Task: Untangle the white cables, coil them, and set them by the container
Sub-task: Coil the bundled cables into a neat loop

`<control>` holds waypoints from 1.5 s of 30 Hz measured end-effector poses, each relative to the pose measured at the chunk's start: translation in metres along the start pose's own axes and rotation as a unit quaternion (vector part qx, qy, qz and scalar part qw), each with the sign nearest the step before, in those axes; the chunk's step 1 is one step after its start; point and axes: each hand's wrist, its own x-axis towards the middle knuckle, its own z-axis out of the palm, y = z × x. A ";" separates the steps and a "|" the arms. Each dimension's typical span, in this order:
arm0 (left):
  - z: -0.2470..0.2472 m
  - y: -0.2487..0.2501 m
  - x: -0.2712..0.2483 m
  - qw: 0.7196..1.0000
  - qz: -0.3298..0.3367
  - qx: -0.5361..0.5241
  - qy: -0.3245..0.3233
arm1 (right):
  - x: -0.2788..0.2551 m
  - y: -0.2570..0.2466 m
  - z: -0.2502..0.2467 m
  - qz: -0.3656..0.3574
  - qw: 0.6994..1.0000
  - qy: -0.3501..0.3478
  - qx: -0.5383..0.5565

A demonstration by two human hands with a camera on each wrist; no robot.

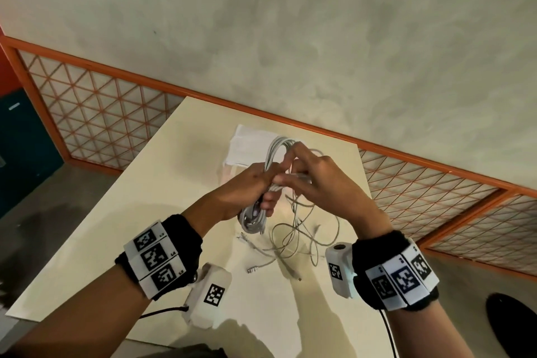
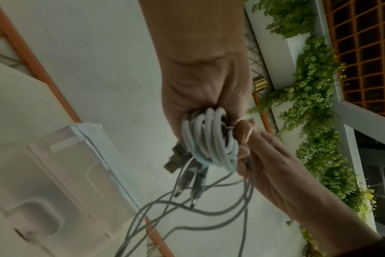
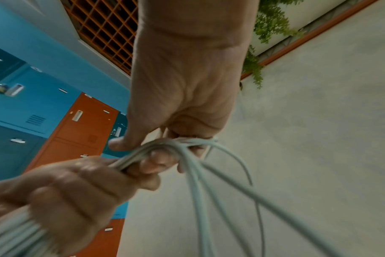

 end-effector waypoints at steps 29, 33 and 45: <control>-0.022 -0.021 -0.004 0.992 -0.097 0.048 -0.059 | -0.006 0.010 -0.006 0.101 0.989 -0.060 0.092; -0.013 -0.029 0.001 0.990 -0.102 0.093 -0.037 | 0.003 0.012 0.007 0.091 0.991 0.052 0.087; -0.009 -0.027 -0.002 0.989 0.014 0.145 -0.002 | 0.016 0.024 0.014 0.133 0.983 0.117 0.037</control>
